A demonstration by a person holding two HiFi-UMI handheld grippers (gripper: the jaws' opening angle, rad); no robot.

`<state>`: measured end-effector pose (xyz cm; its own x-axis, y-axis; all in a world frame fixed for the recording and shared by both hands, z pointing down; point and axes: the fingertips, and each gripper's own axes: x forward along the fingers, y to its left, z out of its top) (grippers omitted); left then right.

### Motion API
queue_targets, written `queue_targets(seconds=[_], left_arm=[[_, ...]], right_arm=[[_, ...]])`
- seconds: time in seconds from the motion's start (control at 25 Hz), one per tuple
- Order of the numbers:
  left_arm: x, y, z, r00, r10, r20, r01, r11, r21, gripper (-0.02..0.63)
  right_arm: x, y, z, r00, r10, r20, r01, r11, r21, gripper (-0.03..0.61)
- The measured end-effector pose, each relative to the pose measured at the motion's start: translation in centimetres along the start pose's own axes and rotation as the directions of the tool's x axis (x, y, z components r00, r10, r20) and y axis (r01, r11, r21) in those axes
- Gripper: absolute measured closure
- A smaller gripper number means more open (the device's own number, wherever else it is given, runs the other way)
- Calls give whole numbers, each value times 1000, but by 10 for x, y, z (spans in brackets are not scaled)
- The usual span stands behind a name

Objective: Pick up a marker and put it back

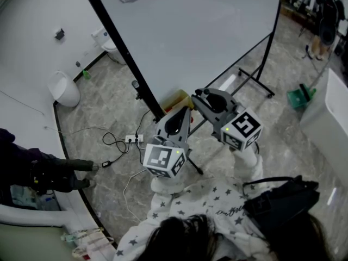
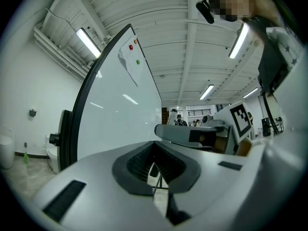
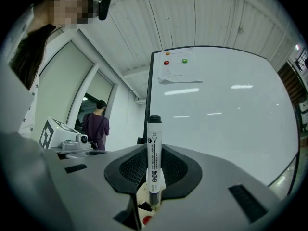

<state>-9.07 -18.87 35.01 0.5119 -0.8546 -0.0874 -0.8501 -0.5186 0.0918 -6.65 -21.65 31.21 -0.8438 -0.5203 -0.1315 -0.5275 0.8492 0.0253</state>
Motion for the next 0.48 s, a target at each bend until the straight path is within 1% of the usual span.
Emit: queue_targets(seconds=[0.12,0.36,0.48], left_arm=[[0,1,-1,1000,6,-6,-6,1000,18,612],[-2,5,-2,999,25,-21,-24,999,26,612],[0,4,7,999,26,-18,-25,998,57,612]], right_arm=[[1,2,1,1000,15,-5,-15,1000,0,506],[9,3,1,999,42,-7,-42,999,1,506],[14,3,-1,998,56,-9,-56,998,8,506]])
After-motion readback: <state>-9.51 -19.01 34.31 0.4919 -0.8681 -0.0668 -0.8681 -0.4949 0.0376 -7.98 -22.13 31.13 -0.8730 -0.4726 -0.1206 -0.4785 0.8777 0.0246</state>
